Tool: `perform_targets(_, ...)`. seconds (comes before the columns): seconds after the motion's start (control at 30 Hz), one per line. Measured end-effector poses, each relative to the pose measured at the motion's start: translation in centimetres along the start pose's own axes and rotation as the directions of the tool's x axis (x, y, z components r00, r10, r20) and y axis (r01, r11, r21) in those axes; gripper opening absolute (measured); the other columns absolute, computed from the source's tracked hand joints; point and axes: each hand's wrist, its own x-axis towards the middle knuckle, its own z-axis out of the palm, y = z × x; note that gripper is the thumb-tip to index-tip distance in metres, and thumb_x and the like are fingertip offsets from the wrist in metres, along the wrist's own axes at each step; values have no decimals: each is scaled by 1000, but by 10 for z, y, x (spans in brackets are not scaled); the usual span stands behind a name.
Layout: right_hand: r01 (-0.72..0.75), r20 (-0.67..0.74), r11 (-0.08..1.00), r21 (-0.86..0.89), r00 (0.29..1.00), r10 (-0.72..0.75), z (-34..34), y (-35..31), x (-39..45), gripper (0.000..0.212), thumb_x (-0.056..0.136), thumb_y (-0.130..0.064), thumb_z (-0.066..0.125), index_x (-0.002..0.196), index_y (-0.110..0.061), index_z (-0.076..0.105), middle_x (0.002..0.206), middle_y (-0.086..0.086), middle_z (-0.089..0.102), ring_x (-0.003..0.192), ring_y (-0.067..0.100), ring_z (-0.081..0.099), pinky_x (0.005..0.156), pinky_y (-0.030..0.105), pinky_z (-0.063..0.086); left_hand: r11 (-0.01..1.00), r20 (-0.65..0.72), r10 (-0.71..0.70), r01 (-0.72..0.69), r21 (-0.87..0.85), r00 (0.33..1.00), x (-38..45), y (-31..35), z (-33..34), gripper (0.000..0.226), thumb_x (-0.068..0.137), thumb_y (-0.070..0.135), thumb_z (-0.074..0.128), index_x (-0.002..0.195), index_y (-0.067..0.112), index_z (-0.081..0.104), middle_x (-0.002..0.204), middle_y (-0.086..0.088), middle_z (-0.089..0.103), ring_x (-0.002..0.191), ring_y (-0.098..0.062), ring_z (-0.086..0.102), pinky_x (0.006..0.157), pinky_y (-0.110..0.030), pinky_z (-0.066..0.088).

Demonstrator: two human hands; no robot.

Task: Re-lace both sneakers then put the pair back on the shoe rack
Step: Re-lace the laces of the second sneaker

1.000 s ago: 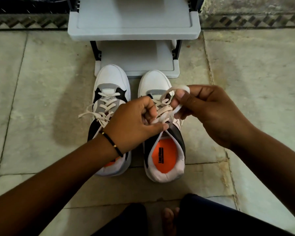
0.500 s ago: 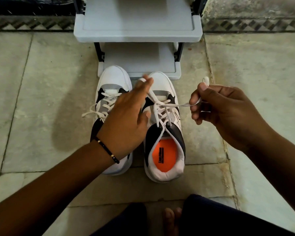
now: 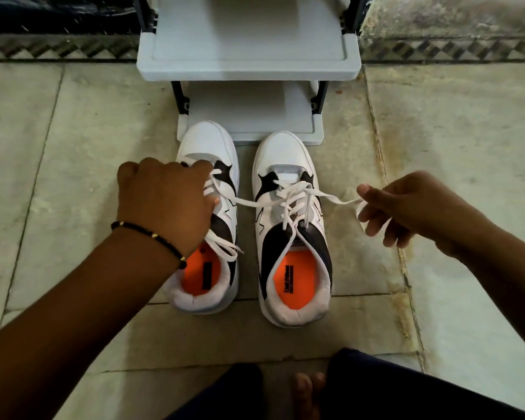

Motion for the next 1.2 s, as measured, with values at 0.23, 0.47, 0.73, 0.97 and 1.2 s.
perform_targets(0.23,428,-81,855,-292,880,-468,26,-18,-4,20,82,-38,64,100,-29,68,92,-20,63,73,-1,58,63,12,39,802,62,352,-267,-534,934,8,40,8,39,87,14,52,126,20,49,125,-6,57,114,-22,51,94,-28,38)
perform_targets(0.47,554,-40,805,-212,818,-574,40,-17,0,5,85,-24,63,87,-25,68,77,-12,69,77,8,62,69,22,45,608,-55,397,-308,-732,916,7,46,15,20,87,17,52,103,17,65,100,-3,70,92,-12,61,83,-27,48)
perform_targets(0.73,642,-27,752,-146,758,-652,38,-12,-11,12,84,-19,66,93,-24,72,82,-11,72,72,5,65,61,18,46,741,-118,516,-512,-436,848,3,32,7,22,82,7,47,92,17,64,73,-4,69,71,-24,60,67,-32,40)
perform_targets(0.97,211,120,969,-131,973,-196,13,16,-1,19,85,-12,61,75,-21,74,64,6,65,52,13,51,54,19,38,863,55,505,-505,-18,861,4,-3,12,25,75,9,57,86,29,66,98,-1,66,108,-27,55,82,-41,39)
perform_targets(1.2,347,189,874,-340,936,-298,29,-1,-8,17,84,-33,63,99,-26,66,84,-10,66,76,7,62,62,18,45,879,173,475,-452,-154,863,0,22,18,30,90,33,44,119,28,48,122,3,58,119,-19,45,101,-37,28)
